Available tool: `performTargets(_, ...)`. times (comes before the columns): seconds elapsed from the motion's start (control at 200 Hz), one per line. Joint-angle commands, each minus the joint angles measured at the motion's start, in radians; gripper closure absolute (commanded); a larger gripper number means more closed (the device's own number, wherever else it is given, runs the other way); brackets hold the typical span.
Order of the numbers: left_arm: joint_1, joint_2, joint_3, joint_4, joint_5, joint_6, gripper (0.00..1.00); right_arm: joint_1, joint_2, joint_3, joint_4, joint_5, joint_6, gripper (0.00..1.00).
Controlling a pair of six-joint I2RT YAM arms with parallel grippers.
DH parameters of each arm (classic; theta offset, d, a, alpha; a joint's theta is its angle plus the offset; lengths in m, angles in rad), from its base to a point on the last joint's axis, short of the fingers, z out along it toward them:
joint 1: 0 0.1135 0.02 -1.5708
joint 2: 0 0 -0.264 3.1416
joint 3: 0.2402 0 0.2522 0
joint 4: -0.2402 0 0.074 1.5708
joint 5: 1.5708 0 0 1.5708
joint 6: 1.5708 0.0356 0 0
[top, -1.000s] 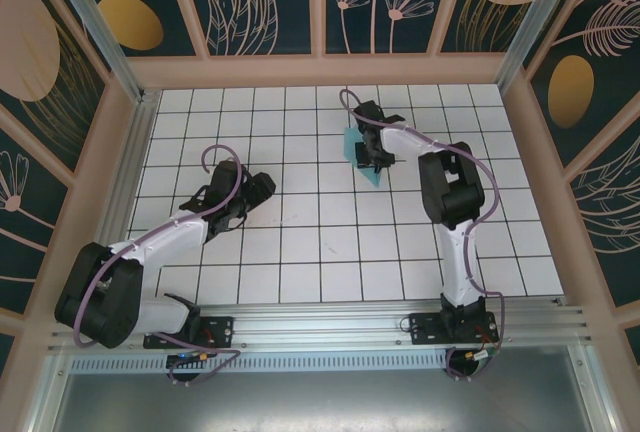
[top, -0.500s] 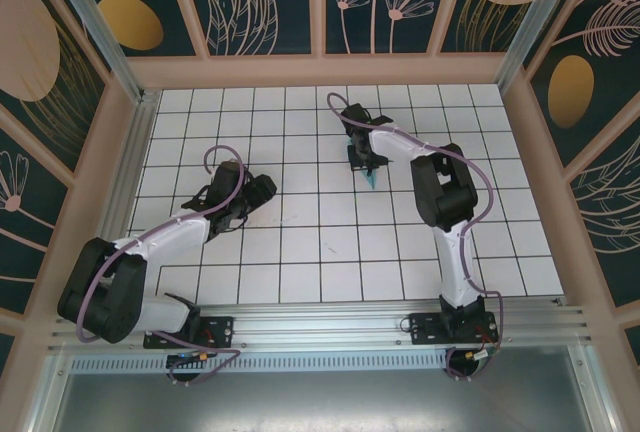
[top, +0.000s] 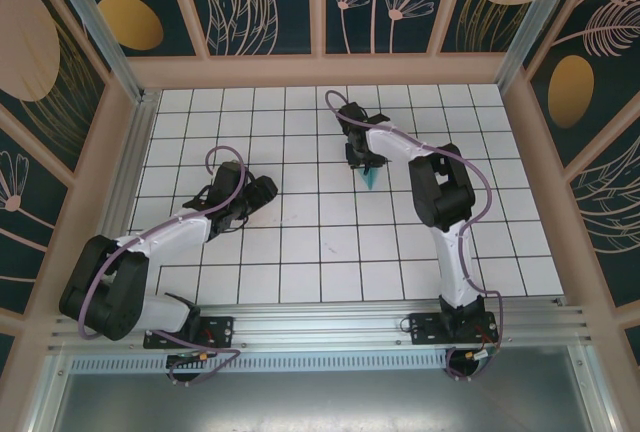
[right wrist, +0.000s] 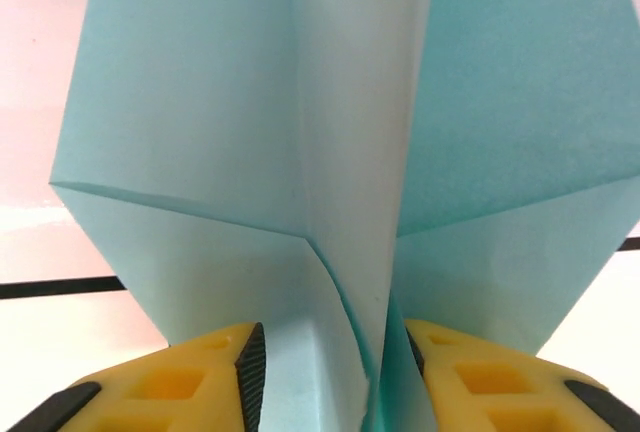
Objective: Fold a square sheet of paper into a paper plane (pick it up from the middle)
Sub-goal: Move the paper plane to the top-center of the table.
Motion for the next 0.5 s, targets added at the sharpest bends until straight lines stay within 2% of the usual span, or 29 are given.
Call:
performTargets(0.0,0.009,-0.009,0.019,0.004,0.004,0.019,0.27,0.006,-0.043,0.033,-0.049,0.032,0.030,0.52)
performTargets(0.265,0.009,-0.035,0.022,-0.018,-0.030,0.022,0.27,-0.002,-0.142,0.020,-0.018,0.074,0.078,0.40)
performTargets(0.415,0.009,-0.077,0.030,-0.040,-0.086,0.036,0.26,-0.012,-0.275,-0.041,0.071,0.098,0.096,0.35)
performTargets(0.495,0.009,-0.117,0.038,-0.062,-0.160,0.057,0.25,-0.029,-0.381,-0.107,0.150,0.116,0.101,0.31)
